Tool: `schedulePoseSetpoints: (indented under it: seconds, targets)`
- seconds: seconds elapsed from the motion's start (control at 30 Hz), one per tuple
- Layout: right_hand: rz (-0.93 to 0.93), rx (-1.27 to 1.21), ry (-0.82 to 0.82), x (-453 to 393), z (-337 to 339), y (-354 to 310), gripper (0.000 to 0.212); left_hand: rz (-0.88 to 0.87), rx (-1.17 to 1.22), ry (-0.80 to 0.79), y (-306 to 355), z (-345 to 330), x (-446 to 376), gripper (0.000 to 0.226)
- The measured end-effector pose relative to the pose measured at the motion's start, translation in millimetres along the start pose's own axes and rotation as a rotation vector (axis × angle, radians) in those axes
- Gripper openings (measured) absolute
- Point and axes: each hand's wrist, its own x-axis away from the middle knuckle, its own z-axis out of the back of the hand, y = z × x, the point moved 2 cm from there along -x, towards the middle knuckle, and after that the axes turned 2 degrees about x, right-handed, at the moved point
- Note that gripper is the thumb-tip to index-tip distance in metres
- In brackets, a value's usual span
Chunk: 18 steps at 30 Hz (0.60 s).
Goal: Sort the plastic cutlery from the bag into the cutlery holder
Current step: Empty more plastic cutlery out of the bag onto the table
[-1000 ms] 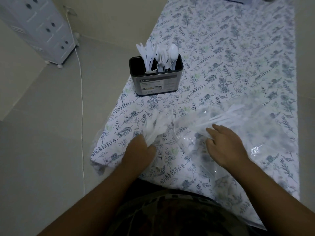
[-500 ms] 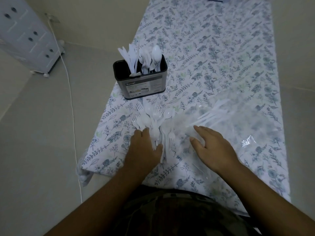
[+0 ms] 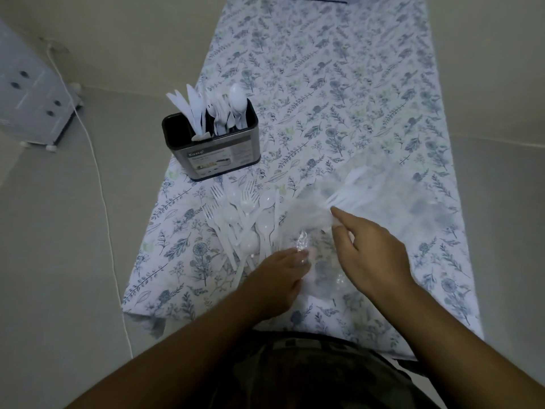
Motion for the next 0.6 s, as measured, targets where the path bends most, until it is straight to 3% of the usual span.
schedulePoseSetpoints:
  seconds: [0.07,0.13,0.2,0.23,0.3,0.37,0.5,0.6]
  targets:
    - [-0.012,-0.012,-0.124,2,0,3,0.051,0.115,0.303,0.053,2,10,3,0.045]
    - [0.017,-0.028,-0.286,5,-2,5,0.066,0.340,0.728,0.225,13,26,5,0.030]
    - [0.055,-0.112,-0.300,4,2,9,0.073,0.567,1.223,0.310,27,36,1,0.025]
    - [0.057,-0.159,-0.242,1,6,12,0.065,0.646,1.394,0.326,31,39,-2,0.028]
    - [0.049,-0.209,-0.050,-11,10,25,0.040,0.746,1.495,0.361,33,44,-11,0.026]
    - [0.068,-0.122,0.058,-32,5,44,0.039,0.820,1.520,0.382,34,47,-15,0.017]
    - [0.063,0.158,-0.128,-66,-22,85,0.057,0.849,1.715,0.449,28,52,-12,0.021]
    - [0.071,0.218,-0.104,-69,-34,103,0.058,0.898,1.585,0.542,18,54,-1,0.021]
